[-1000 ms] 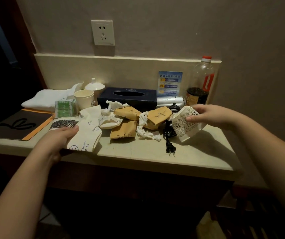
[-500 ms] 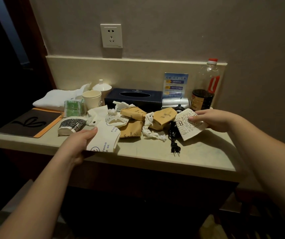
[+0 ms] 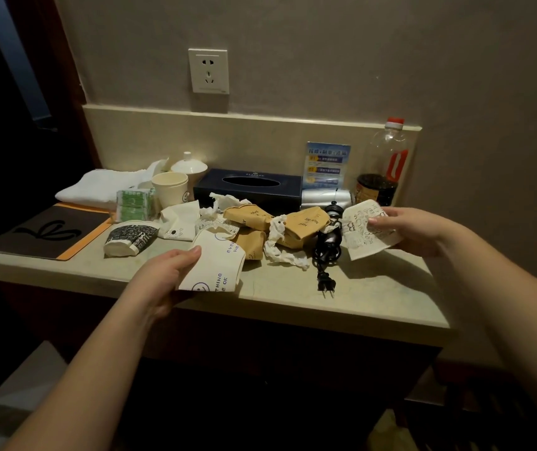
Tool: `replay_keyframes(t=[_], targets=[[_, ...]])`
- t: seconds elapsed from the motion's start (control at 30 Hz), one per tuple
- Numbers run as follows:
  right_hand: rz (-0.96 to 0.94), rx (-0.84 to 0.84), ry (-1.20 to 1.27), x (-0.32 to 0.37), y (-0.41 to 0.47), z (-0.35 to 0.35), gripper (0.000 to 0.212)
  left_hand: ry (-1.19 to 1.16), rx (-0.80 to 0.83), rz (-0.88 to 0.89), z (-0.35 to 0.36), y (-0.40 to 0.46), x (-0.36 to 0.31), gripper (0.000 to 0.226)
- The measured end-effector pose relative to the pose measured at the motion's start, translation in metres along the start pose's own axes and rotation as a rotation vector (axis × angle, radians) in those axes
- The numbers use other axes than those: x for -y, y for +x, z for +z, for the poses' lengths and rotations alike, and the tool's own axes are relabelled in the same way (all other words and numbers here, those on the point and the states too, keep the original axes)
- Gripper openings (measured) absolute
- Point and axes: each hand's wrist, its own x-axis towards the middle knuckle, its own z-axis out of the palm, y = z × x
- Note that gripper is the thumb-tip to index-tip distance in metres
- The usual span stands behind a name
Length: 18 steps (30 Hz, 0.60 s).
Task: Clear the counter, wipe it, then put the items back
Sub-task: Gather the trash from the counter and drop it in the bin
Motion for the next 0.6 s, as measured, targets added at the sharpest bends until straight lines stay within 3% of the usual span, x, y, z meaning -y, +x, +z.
replay_keyframes(t=[0.27,0.43,0.6], targets=[[-0.041,0.044,0.169,0.037,-0.001,0.015,0.040,-0.063,0.011,0.064,0.009,0.000,-0.003,0.009],[0.052,0.018,-0.011,0.070,0.019,0.053,0.040,-0.067,0.003,0.064,0.020,0.003,-0.003,0.009],[0.186,-0.167,-0.256,0.081,0.038,0.083,0.055,-0.029,0.007,0.035,0.024,0.008,-0.002,0.013]])
